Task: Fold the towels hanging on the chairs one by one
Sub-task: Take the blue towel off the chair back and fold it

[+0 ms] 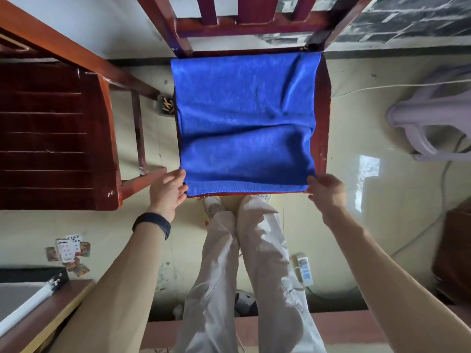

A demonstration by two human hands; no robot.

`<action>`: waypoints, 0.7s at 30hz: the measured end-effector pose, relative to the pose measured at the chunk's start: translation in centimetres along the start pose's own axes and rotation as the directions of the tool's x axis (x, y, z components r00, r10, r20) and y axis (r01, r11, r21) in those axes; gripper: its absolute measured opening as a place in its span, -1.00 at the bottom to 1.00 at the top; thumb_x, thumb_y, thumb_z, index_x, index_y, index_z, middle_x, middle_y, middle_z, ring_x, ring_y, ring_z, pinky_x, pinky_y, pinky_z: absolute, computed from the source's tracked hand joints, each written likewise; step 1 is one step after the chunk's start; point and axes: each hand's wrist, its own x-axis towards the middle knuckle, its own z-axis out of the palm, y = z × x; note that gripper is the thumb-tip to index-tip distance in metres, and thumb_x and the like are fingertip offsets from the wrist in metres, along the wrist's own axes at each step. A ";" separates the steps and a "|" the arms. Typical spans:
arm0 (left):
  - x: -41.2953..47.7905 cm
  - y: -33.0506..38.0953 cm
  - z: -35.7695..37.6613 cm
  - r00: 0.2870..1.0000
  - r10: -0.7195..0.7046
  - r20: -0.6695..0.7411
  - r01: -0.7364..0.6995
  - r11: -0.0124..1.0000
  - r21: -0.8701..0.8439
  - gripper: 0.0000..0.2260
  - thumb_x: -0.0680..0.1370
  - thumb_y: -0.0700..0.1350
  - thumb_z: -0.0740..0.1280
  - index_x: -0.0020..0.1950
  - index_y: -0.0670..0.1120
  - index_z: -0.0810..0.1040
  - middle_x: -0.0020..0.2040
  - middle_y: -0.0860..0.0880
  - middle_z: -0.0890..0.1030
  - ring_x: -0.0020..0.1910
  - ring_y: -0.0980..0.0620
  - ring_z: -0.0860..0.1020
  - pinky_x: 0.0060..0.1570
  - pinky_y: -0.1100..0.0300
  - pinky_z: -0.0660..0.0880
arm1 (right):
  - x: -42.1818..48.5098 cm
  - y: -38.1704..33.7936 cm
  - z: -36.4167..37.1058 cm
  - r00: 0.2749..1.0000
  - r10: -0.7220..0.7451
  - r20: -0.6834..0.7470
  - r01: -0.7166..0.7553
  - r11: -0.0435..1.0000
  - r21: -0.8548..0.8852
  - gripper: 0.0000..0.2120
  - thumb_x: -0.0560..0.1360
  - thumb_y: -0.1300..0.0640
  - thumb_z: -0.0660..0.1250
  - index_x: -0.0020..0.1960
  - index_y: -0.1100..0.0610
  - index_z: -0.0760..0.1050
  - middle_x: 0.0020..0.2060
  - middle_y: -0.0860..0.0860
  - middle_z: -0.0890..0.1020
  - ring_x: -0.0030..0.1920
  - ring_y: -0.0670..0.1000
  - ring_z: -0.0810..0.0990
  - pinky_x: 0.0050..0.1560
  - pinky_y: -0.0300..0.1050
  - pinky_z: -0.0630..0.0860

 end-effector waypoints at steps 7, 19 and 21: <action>2.1 -4.2 1.0 0.993 0.021 -0.118 0.002 0.982 0.190 -0.74 0.51 0.08 0.45 0.08 -0.05 0.64 -0.08 -0.04 0.67 -0.26 0.05 0.61 -0.15 0.10 0.59 | 1.4 2.1 2.1 0.993 -0.086 -0.075 0.067 0.970 -0.233 -0.88 0.49 0.08 0.37 0.02 0.03 0.52 -0.20 0.03 0.68 -0.13 0.17 0.59 -0.03 -0.08 0.49; 0.5 -4.6 3.1 0.942 0.201 -0.270 -0.012 0.821 0.570 -0.80 0.57 -0.02 0.36 0.13 -0.09 0.57 0.09 -0.20 0.62 0.28 -0.18 0.46 0.17 0.03 0.46 | 0.6 1.3 3.5 0.996 -0.010 -0.091 -0.029 0.913 -0.407 -0.79 0.54 -0.01 0.21 0.06 0.11 0.39 -0.03 0.22 0.64 0.04 0.29 0.62 0.09 0.04 0.52; 0.6 -4.7 3.4 0.946 0.184 -0.267 0.004 0.817 0.576 -0.81 0.59 -0.03 0.33 0.15 -0.08 0.55 0.08 -0.18 0.60 0.25 -0.15 0.43 0.16 0.06 0.44 | 0.7 1.6 3.7 0.996 0.017 -0.089 -0.050 0.924 -0.379 -0.79 0.51 -0.05 0.17 0.03 0.06 0.32 -0.05 0.21 0.65 -0.05 0.31 0.66 0.09 0.10 0.56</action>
